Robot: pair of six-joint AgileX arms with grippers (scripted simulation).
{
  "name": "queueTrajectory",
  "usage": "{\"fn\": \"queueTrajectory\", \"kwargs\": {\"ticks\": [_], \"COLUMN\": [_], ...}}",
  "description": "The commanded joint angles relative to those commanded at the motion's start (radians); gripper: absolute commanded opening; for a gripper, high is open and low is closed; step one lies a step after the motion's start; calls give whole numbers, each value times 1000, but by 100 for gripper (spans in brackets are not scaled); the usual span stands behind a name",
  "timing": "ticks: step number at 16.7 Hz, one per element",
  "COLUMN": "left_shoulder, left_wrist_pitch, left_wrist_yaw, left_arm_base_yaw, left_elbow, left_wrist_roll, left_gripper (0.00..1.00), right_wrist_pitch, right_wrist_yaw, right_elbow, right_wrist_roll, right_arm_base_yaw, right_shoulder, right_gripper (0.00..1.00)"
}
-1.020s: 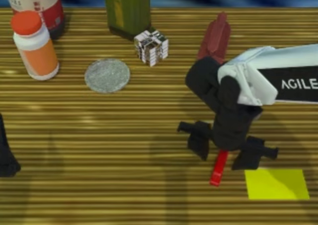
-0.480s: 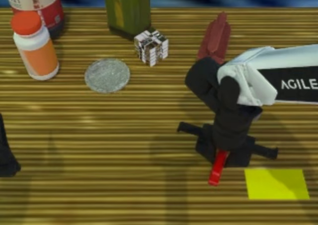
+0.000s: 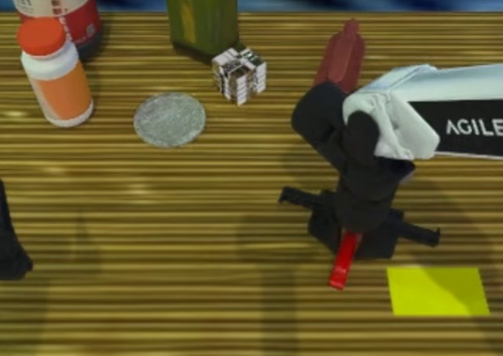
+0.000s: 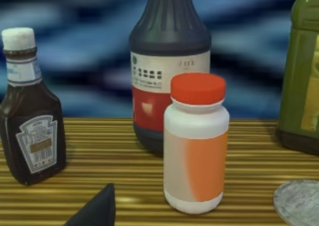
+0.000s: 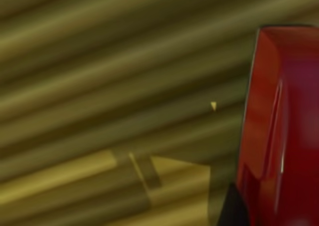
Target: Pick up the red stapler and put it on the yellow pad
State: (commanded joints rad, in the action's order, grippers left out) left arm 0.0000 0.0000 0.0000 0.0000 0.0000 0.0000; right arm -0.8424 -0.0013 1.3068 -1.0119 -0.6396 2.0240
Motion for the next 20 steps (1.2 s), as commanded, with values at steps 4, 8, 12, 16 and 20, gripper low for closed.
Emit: {"fn": "queueTrajectory", "kwargs": {"ticks": [4, 8, 12, 16, 20], "left_shoulder": [0, 0, 0, 0, 0], "left_wrist_pitch": [0, 0, 0, 0, 0], "left_wrist_yaw": [0, 0, 0, 0, 0], "left_arm_base_yaw": [0, 0, 0, 0, 0], "left_elbow": [0, 0, 0, 0, 0], "left_wrist_roll": [0, 0, 0, 0, 0], "left_gripper": [100, 100, 100, 100, 100], "right_wrist_pitch": [-181, -317, -322, -339, -384], "right_wrist_yaw": [0, -1, -2, -16, -53], "right_elbow": [108, 197, 201, 192, 160], "right_wrist_roll": [-1, 7, 6, 68, 299], "right_arm_base_yaw": [-2, -5, -1, 1, 17], "right_shoulder": [-56, -112, -114, -126, -161], "right_gripper": [0, 0, 0, 0, 0]}}
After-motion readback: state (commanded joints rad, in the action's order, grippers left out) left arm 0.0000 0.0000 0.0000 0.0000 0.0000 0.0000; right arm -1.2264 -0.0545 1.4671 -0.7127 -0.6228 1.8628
